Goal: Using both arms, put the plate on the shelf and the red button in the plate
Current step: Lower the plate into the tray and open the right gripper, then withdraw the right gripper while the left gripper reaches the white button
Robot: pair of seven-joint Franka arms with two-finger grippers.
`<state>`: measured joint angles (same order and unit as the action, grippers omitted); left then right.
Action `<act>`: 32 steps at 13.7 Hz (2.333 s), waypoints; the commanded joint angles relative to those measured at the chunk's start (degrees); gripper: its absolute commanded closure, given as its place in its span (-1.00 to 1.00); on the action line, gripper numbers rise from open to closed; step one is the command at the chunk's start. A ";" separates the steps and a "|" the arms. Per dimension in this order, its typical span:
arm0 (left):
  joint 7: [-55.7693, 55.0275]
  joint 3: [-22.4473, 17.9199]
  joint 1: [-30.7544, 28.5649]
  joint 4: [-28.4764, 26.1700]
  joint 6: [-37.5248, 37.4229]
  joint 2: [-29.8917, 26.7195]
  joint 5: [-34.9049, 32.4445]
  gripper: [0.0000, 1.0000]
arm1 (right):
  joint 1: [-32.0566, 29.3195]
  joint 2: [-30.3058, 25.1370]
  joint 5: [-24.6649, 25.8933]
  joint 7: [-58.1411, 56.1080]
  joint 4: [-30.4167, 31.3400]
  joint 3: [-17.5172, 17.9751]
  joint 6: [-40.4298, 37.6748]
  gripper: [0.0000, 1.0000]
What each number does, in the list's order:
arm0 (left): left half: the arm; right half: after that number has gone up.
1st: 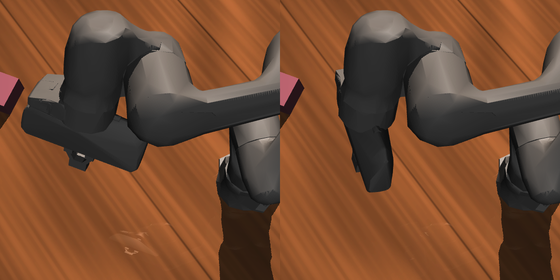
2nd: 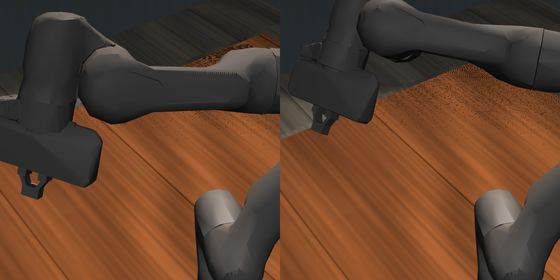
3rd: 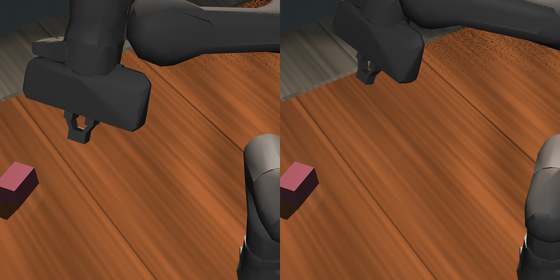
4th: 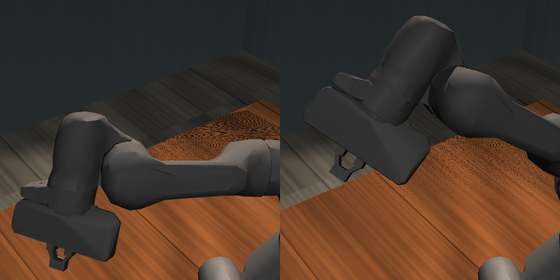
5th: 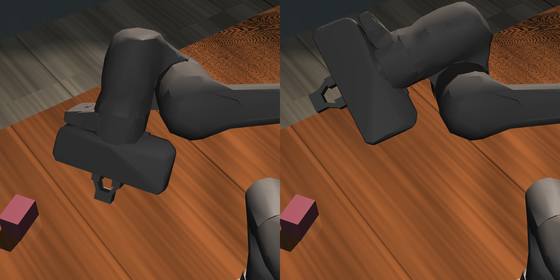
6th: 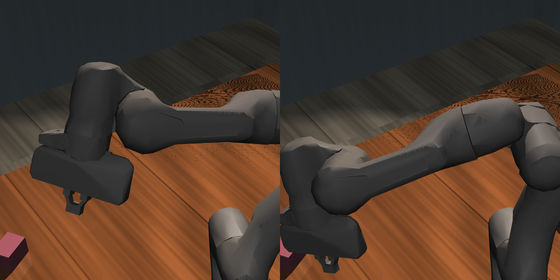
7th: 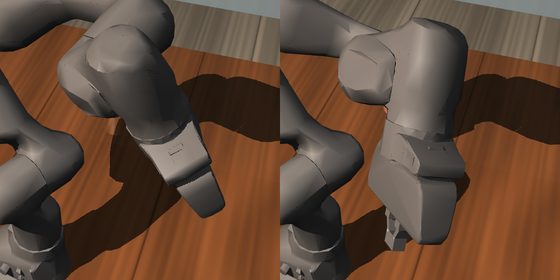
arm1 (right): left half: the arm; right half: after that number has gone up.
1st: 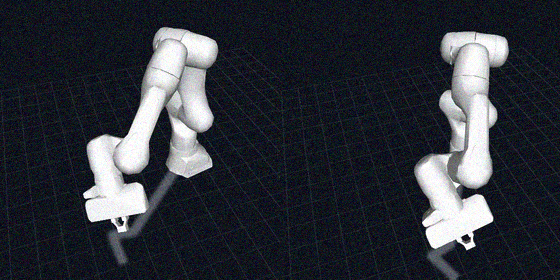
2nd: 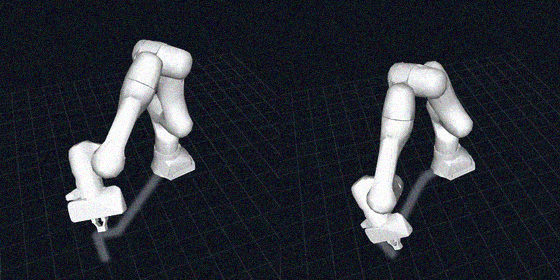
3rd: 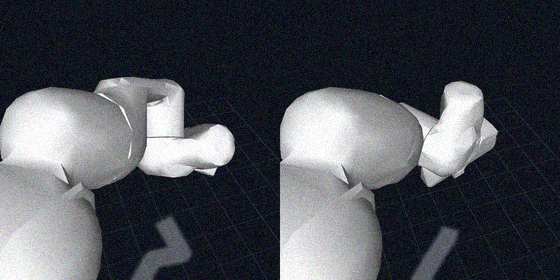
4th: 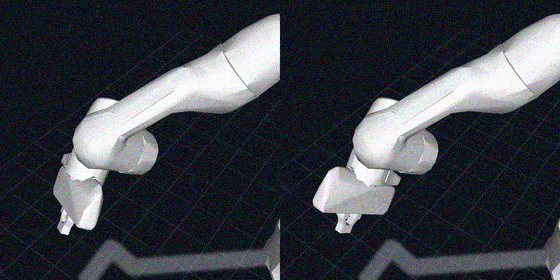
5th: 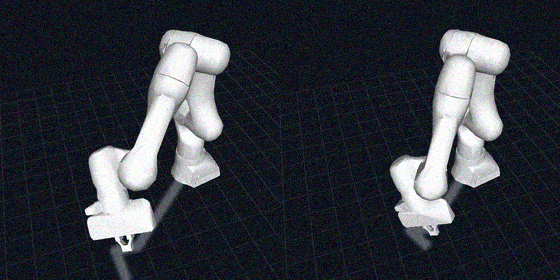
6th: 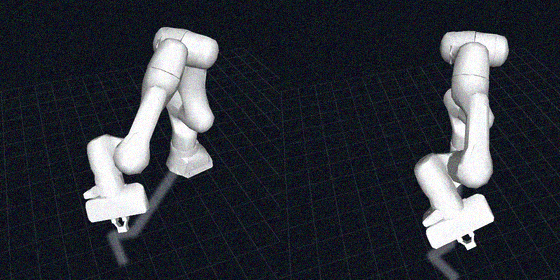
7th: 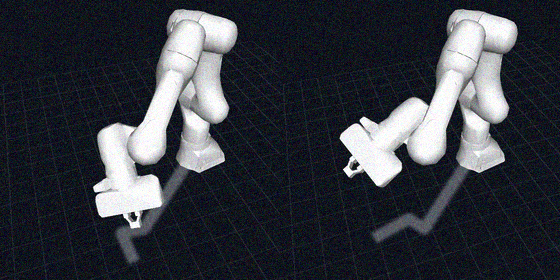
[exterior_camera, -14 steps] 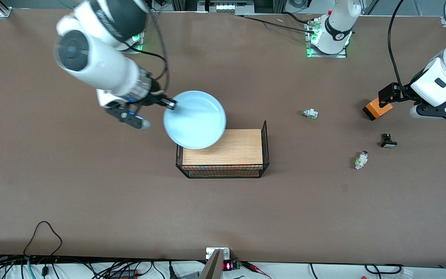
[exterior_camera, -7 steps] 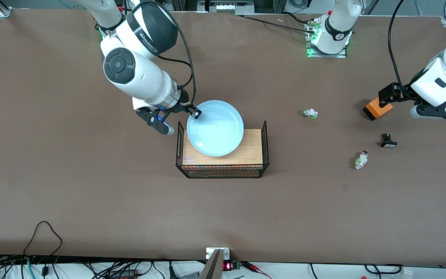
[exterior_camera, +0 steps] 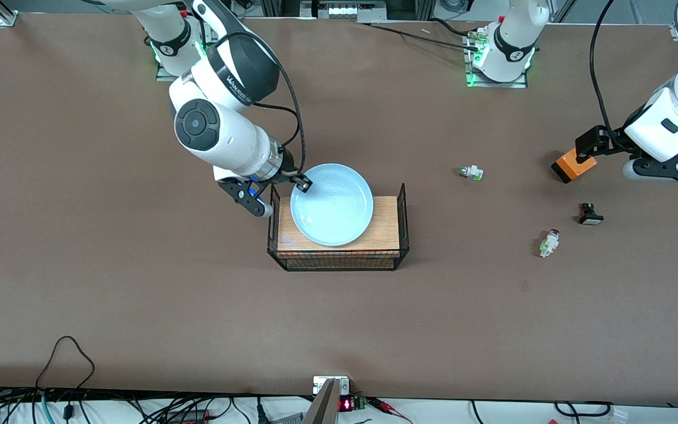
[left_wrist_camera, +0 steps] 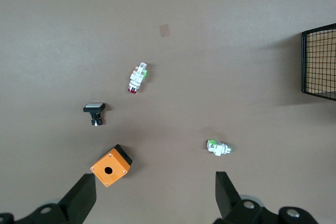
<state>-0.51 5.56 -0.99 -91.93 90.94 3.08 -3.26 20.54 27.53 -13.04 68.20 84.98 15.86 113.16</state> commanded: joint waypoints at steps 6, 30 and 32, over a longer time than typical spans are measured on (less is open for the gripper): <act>0.43 0.24 -0.59 1.50 -1.29 0.70 1.15 -1.00 | 0.82 2.18 -0.05 -2.01 0.79 -0.74 3.21 1.00; 24.73 -0.46 -6.57 -2.97 22.93 29.87 -3.69 -1.00 | -6.46 -12.31 4.77 -15.06 0.97 -2.15 -12.23 -1.00; 32.03 -0.46 -7.09 -6.83 32.49 31.19 -3.78 -1.00 | -12.17 -13.20 6.53 -25.26 0.97 -2.15 -15.15 -1.00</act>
<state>24.54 4.66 -7.12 -94.93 116.56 34.28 -5.71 13.52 15.50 -7.83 51.53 85.22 13.13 100.23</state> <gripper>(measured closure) 0.000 0.000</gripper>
